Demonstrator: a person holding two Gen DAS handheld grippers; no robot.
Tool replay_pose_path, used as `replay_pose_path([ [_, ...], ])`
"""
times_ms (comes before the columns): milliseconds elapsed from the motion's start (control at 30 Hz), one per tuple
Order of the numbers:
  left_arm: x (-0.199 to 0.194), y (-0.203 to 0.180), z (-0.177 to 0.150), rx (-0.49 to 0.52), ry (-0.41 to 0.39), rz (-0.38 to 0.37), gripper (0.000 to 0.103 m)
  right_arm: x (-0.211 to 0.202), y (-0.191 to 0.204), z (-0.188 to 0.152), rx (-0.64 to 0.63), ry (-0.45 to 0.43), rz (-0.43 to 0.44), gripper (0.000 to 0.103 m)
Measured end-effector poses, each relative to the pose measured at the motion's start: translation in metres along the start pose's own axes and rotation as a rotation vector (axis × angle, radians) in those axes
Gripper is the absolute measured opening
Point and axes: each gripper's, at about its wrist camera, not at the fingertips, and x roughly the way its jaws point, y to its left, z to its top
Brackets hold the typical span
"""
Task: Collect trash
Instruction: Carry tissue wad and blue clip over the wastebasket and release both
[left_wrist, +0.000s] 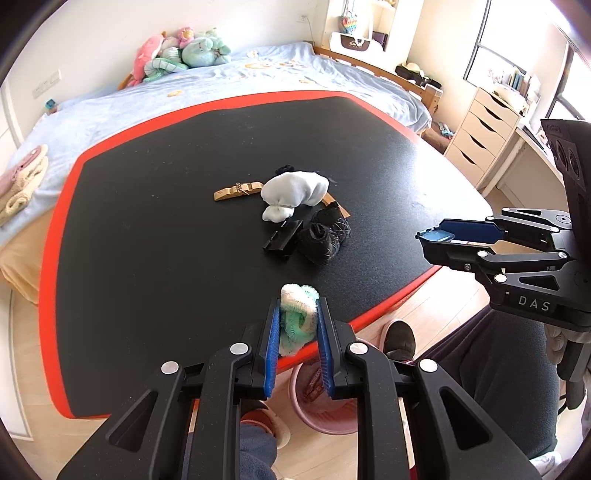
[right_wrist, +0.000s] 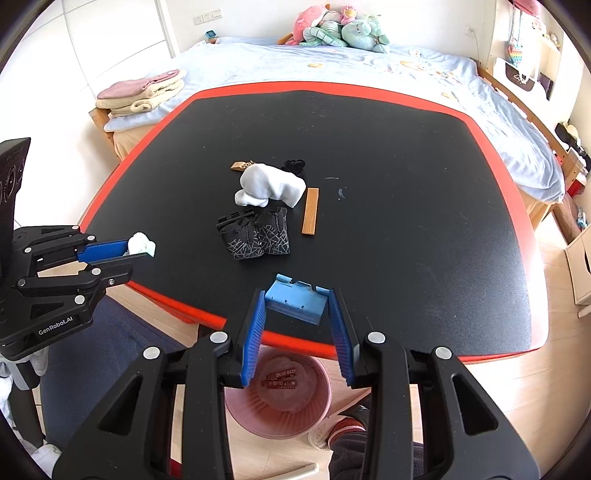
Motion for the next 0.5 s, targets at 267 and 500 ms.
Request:
replay_pose_path([
  [267, -0.012, -0.020, -0.022, 0.019, 0.002, -0.027, 0.019, -0.023, 0.010, -0.029, -0.021, 0.006, 0.028, 0.035],
  [500, -0.010, -0.038, -0.040, 0.039, 0.032, -0.065, 0.019, -0.026, 0.015, -0.059, -0.031, 0.051, 0.051, 0.035],
])
